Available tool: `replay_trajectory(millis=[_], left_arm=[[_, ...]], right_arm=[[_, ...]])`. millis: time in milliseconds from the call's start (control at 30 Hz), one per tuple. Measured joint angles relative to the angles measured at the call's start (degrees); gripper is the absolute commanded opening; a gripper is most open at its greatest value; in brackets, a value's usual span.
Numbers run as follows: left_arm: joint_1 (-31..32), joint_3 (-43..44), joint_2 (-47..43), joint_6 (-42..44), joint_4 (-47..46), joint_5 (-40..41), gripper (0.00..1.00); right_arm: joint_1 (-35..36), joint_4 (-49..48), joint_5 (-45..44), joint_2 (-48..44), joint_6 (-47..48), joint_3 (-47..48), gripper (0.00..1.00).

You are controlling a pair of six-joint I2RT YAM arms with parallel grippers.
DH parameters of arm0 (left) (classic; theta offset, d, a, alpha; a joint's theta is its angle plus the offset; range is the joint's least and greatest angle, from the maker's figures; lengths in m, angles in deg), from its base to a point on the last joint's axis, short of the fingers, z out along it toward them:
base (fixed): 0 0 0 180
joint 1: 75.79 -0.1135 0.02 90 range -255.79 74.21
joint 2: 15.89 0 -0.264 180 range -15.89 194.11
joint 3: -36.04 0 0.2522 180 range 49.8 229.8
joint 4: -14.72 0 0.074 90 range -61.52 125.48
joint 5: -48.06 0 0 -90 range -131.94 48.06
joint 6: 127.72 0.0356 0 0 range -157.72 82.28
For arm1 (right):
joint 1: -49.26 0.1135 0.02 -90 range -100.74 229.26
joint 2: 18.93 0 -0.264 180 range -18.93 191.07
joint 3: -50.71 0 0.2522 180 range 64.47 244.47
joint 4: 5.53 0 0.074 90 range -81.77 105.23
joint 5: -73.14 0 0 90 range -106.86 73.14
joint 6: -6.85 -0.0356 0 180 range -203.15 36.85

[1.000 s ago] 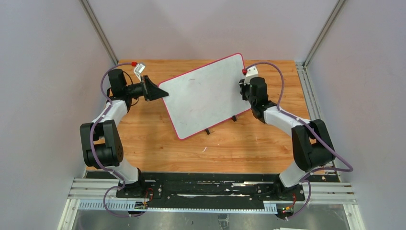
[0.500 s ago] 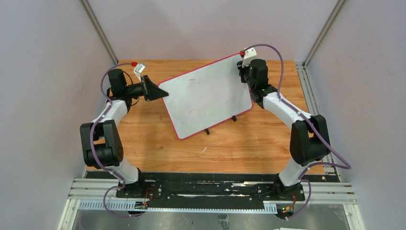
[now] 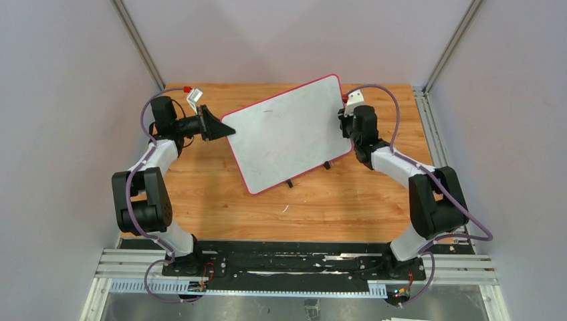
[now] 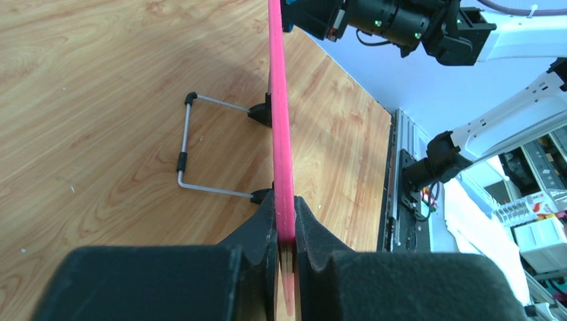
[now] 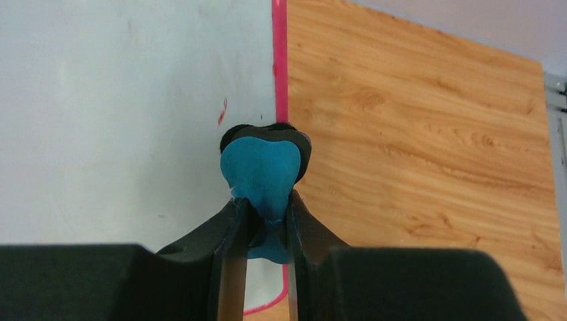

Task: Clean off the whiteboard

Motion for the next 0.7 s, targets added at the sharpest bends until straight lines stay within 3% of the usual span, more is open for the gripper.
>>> replay_trajectory(millis=[433,700], left_arm=[[0.00,0.00,0.00,0.24,-0.11,-0.09,0.00],[0.00,0.00,0.00,0.22,-0.09,-0.09,0.00]], right_arm=[[0.00,-2.16,-0.50,-2.58,-2.56,-8.11,0.01],[0.00,1.42,-0.09,-0.55,-1.95,1.09,0.01]])
